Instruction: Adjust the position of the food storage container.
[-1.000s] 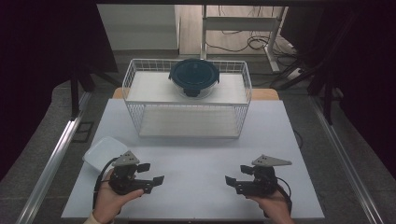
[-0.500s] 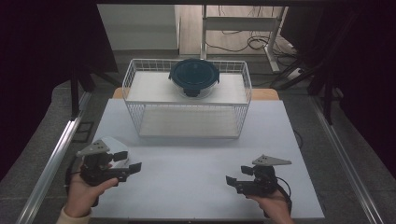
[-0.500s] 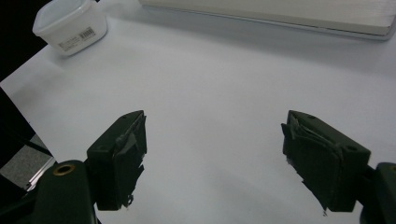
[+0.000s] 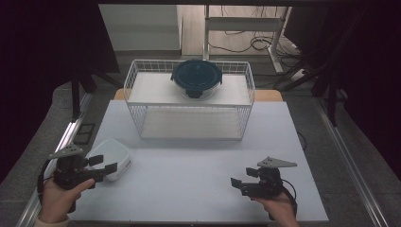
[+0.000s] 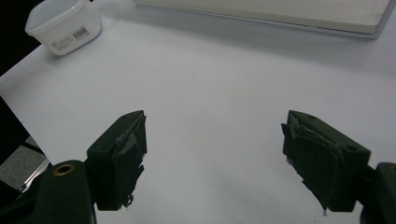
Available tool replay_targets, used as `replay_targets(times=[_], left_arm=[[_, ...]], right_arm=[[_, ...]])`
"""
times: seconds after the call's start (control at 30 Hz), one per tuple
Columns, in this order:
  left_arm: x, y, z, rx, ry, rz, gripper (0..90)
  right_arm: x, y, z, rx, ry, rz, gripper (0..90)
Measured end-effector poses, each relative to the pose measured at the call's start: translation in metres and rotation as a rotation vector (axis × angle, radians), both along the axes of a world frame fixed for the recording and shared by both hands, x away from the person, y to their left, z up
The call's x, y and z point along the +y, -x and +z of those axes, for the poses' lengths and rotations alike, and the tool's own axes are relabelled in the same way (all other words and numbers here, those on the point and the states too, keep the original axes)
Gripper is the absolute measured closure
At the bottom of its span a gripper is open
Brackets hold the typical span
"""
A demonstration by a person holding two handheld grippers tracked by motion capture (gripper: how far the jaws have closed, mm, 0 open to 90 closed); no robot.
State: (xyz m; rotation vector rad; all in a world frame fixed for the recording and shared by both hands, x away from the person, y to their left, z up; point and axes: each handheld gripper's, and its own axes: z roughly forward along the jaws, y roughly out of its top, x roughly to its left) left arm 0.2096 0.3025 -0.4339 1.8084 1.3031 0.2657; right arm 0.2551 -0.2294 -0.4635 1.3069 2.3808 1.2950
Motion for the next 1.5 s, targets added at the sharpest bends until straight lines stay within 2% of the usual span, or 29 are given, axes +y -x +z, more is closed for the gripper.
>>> replay_targets(times=[0.17, 0.3, 0.4, 0.53, 0.63, 0.8, 1.03, 1.23, 1.5], left_arm=[[0.009, 0.003, -0.010, 0.035, -0.039, -0.001, 50.0], [0.015, 0.005, -0.022, 0.084, -0.083, -0.011, 68.2], [0.019, 0.006, -0.030, 0.112, -0.096, -0.004, 78.4], [0.018, 0.005, -0.041, 0.150, -0.128, -0.018, 85.3], [0.016, 0.003, -0.049, 0.178, -0.171, -0.019, 88.2], [0.013, 0.000, -0.057, 0.202, -0.203, -0.016, 89.9], [0.007, -0.011, -0.065, 0.222, -0.206, -0.021, 90.0], [-0.002, -0.018, -0.067, 0.213, -0.215, -0.027, 90.0], [-0.019, -0.039, -0.067, 0.207, -0.218, -0.049, 90.0]], right_arm=[[0.003, 0.000, -0.003, 0.014, 0.008, 0.007, 21.3], [0.003, 0.000, -0.003, 0.016, 0.009, 0.007, 21.2], [0.003, -0.001, -0.004, 0.021, 0.010, 0.006, 21.2], [0.004, -0.001, -0.004, 0.020, 0.012, 0.005, 21.2], [0.004, -0.001, -0.005, 0.021, 0.014, 0.005, 21.2], [0.004, -0.001, -0.006, 0.029, 0.018, 0.003, 21.2], [0.005, -0.001, -0.007, 0.031, 0.023, 0.006, 21.0], [0.005, -0.001, -0.008, 0.035, 0.026, 0.006, 21.0], [0.006, -0.001, -0.009, 0.037, 0.027, 0.007, 21.0]])
